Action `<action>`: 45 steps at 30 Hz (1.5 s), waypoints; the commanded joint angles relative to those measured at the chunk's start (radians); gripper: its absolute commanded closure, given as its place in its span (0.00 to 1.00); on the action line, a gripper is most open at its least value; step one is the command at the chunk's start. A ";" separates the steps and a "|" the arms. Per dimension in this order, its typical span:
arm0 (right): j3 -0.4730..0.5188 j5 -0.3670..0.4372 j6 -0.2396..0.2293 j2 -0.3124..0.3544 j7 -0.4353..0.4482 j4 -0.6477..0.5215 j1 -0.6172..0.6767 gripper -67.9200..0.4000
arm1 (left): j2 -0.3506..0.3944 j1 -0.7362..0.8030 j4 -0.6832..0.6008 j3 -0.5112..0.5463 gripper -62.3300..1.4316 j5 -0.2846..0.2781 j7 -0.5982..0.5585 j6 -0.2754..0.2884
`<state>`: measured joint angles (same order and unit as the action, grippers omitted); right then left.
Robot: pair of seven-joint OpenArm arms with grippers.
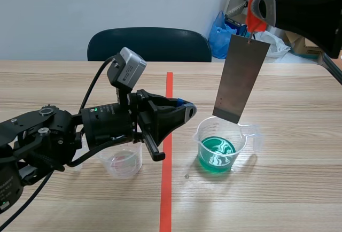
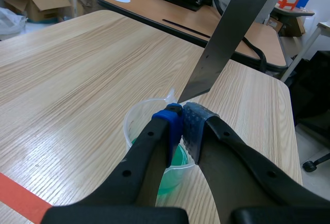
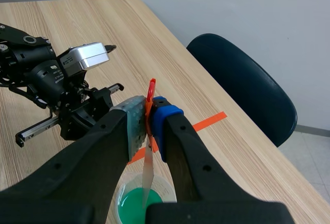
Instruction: Do the redox reaction experiment
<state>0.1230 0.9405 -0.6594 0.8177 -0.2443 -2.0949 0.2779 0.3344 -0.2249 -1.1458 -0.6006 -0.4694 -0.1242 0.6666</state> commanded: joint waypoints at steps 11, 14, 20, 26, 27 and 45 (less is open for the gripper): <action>0.011 0.018 0.003 0.010 0.021 -0.014 -0.011 0.98 | -0.004 -0.011 -0.024 0.006 0.95 -0.009 -0.013 0.004; 0.011 0.018 0.003 0.010 0.021 -0.014 -0.011 0.98 | -0.004 -0.011 -0.024 0.006 0.95 -0.009 -0.013 0.001; 0.011 0.018 0.003 0.010 0.022 -0.014 -0.012 0.98 | 0.032 0.006 -0.024 0.007 0.95 0.010 -0.024 -0.006; 0.011 0.018 0.003 0.010 0.022 -0.014 -0.012 0.98 | 0.222 0.153 -0.053 0.117 0.95 0.008 -0.177 -0.010; 0.011 0.018 0.003 0.010 0.022 -0.014 -0.012 0.98 | 0.261 0.192 -0.063 0.153 0.95 0.008 -0.208 -0.010; 0.011 0.018 0.003 0.010 0.021 -0.014 -0.012 0.98 | 0.462 1.313 -0.115 0.981 0.32 0.115 -0.828 -0.111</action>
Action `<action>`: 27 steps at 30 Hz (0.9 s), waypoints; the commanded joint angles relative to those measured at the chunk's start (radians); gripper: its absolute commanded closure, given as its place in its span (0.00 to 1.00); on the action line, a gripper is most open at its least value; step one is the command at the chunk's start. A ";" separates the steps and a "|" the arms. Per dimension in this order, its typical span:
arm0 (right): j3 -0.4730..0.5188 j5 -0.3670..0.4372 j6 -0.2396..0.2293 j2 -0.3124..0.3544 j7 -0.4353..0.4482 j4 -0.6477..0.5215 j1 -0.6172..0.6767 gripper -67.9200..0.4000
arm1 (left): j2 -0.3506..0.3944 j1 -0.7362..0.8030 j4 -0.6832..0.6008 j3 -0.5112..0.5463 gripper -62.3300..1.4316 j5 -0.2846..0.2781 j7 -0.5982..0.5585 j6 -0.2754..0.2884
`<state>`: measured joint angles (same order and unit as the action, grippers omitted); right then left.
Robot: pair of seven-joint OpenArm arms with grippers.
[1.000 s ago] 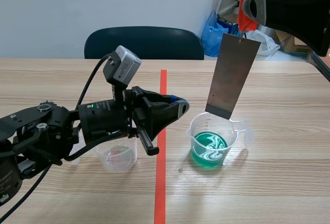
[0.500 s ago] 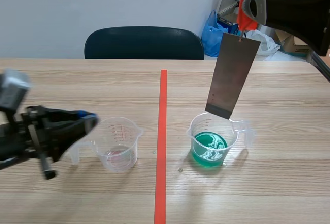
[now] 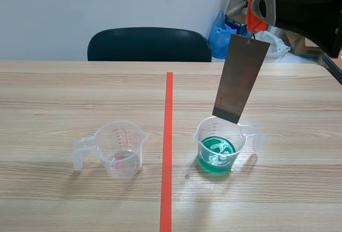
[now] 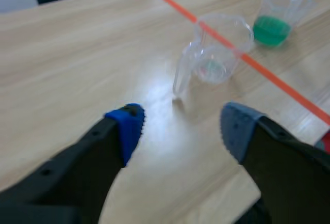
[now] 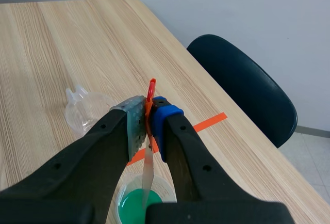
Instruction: Do the redox reaction experiment
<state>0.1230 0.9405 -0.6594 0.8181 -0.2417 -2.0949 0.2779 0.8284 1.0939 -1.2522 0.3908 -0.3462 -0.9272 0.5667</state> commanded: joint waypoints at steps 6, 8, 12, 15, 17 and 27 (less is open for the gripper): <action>0.011 0.018 0.003 0.010 0.019 -0.014 -0.012 0.98 | -0.135 0.207 -0.009 0.114 0.04 0.014 -0.126 -0.214; 0.011 0.018 0.003 0.010 0.019 -0.014 -0.012 0.98 | -0.161 0.223 -0.009 0.139 0.00 0.014 -0.131 -0.260; 0.011 0.018 0.003 0.010 0.019 -0.014 -0.012 0.98 | -0.196 0.223 -0.013 0.177 0.00 0.014 -0.148 -0.293; 0.011 0.018 0.003 0.010 0.019 -0.014 -0.012 0.98 | -0.221 0.223 -0.012 0.196 0.00 0.015 -0.163 -0.313; 0.011 0.018 0.003 0.010 0.019 -0.014 -0.012 0.98 | -0.229 0.223 -0.013 0.197 0.00 0.014 -0.176 -0.327; 0.011 0.018 0.003 0.010 0.019 -0.014 -0.012 0.98 | -0.232 0.223 -0.013 0.197 0.00 0.014 -0.206 -0.363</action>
